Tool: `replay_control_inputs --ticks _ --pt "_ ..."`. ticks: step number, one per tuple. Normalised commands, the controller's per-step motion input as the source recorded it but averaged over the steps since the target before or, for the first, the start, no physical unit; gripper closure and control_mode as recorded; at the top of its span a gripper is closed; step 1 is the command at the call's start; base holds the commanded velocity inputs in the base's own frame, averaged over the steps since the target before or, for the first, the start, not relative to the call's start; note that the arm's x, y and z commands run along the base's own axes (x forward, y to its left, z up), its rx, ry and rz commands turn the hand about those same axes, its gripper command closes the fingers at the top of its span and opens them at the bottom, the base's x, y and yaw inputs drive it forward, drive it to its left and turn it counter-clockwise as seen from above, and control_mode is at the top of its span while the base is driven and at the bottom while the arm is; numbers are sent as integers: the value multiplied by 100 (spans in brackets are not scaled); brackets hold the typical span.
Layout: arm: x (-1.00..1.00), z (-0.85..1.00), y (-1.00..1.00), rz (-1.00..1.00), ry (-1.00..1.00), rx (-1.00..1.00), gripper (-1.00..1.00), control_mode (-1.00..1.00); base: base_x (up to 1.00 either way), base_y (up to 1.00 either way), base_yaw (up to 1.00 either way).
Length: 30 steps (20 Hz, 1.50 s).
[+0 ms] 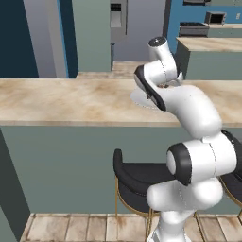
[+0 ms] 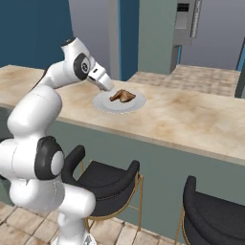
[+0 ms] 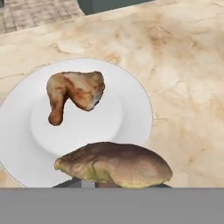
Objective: Take the cheese, chicken drumstick, and mushroom from the fridge and place them on the plate on the dining counter to create an appetizer plate.
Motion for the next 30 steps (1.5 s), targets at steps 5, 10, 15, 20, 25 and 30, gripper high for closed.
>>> replay_control_inputs --ticks 5,10,15,20,25,30 --pt "34 -20 0 0 16 4 100 -100 0 0 0" --pt "60 -23 0 0 20 2 100 -100 0 0 0" --pt "76 -44 0 0 9 1 100 -100 0 0 0" --pt "63 -44 -11 0 2 0 100 -100 0 0 0" --pt "35 -30 -28 -4 6 1 100 -100 0 0 0" --pt "0 -28 -34 -7 8 2 100 -100 0 0 0"
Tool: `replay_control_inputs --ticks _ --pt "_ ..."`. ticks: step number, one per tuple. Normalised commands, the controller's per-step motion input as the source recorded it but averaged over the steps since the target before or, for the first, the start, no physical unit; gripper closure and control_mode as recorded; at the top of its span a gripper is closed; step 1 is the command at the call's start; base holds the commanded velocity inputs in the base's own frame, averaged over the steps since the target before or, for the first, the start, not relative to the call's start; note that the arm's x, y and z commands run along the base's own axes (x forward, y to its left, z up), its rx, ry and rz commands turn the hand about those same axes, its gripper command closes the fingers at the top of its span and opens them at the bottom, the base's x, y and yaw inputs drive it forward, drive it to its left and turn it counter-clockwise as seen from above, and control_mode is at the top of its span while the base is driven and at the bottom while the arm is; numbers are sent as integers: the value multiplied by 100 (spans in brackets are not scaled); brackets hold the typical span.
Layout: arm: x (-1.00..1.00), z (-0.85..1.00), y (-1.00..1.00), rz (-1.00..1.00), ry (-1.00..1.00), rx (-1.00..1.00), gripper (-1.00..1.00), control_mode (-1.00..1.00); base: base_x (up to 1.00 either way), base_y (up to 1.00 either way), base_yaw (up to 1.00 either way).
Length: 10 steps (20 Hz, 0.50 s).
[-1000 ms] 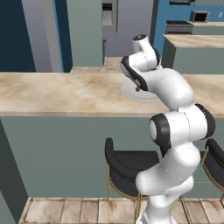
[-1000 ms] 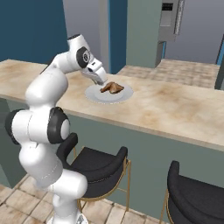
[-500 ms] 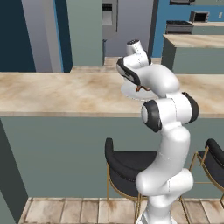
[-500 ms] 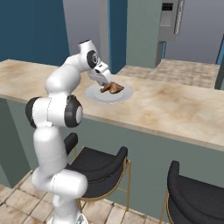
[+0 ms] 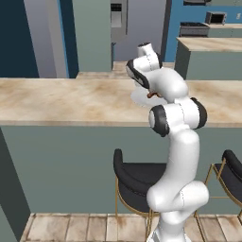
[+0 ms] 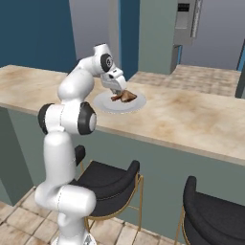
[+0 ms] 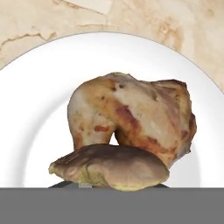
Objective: Take the cheese, chicken drumstick, and mushroom from the fridge and place them on the plate on the dining counter to create an appetizer plate.
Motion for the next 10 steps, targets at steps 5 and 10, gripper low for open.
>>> replay_control_inputs --ticks 5,10 --pt "-32 -32 -19 -6 6 2 100 -100 0 0 0" --pt "-58 -45 -1 -4 2 0 100 -100 0 0 0"
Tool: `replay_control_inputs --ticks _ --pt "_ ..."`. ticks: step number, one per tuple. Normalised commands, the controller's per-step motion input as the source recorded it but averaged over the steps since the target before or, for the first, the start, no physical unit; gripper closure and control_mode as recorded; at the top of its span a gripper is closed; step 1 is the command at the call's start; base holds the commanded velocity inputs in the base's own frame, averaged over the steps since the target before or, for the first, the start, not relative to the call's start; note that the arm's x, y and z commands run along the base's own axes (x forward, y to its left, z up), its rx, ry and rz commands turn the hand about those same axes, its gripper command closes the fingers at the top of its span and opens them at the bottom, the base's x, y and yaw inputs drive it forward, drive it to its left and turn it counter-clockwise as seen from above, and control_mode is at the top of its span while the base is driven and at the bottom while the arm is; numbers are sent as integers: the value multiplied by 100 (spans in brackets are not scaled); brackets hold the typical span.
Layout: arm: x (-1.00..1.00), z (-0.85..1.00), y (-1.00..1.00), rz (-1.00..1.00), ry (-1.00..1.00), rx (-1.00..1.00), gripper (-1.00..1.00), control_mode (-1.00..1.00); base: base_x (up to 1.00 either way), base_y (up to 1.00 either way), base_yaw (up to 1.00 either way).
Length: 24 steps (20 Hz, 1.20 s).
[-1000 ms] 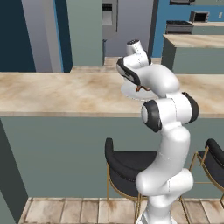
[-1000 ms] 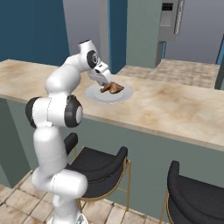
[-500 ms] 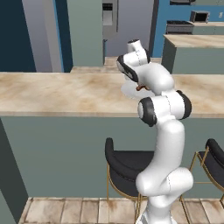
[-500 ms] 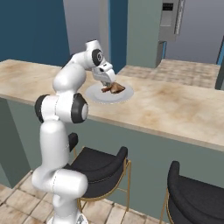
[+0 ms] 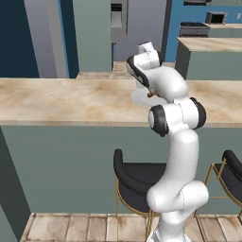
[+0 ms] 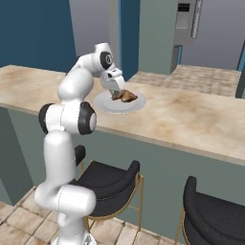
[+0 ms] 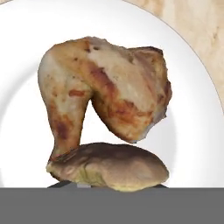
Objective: Take the cheese, chicken drumstick, and mushroom from the fridge and place them on the plate on the dining counter to create an appetizer plate.
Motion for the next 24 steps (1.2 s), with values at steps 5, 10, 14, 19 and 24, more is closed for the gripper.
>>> replay_control_inputs --ticks 5,10,14,19,24 --pt "-70 -61 0 -3 2 1 100 -100 0 0 0" --pt "-22 -62 -17 -4 4 3 -100 -100 0 0 0" --pt "0 10 -14 -2 3 6 -100 -100 0 0 0" --pt "-7 51 -2 0 0 4 -100 -100 0 0 0" --pt "-4 64 0 0 0 0 -100 -100 0 0 0"
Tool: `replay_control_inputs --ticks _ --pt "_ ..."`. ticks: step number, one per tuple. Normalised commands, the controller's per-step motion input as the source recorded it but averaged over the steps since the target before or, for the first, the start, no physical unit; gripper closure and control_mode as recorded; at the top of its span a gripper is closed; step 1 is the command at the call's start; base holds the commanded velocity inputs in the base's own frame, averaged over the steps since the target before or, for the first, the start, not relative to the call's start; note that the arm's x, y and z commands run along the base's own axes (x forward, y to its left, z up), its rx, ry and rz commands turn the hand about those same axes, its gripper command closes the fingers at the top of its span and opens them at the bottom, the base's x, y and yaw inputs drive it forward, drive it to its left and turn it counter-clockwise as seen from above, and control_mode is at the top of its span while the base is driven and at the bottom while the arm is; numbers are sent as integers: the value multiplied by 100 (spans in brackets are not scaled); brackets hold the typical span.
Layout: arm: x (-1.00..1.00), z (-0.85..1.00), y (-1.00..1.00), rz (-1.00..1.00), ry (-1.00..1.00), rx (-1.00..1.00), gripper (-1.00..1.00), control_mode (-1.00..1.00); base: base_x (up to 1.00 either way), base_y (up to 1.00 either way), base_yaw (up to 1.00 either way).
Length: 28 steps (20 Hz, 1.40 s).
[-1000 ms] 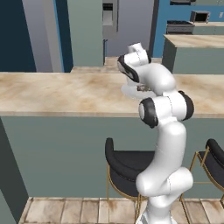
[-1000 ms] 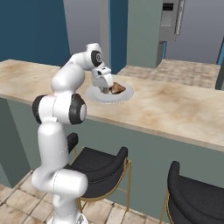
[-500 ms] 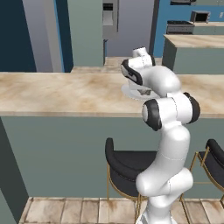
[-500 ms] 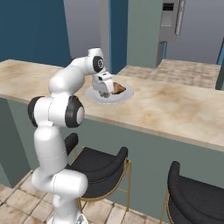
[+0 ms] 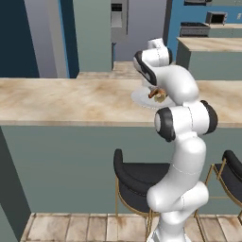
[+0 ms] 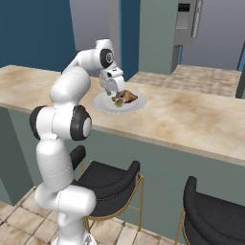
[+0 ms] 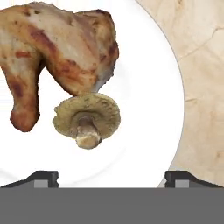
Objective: Take the cheese, chicken drumstick, and mushroom from the fridge and place them on the plate on the dining counter to create an appetizer plate.
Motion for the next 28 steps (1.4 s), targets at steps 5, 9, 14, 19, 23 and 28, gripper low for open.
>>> replay_control_inputs --ticks 5,9,14,19,23,28 --pt "-43 61 0 0 0 0 -100 -100 0 0 0" --pt "-99 20 0 0 0 0 -100 -100 0 0 0" --pt "-100 -33 4 0 -5 0 -100 -100 0 0 0" --pt "-100 -42 2 1 -24 0 -100 -100 0 0 0" --pt "-100 1 6 7 -40 0 -100 -100 0 0 0" --pt "-77 18 2 15 -48 0 -100 -100 0 0 0"
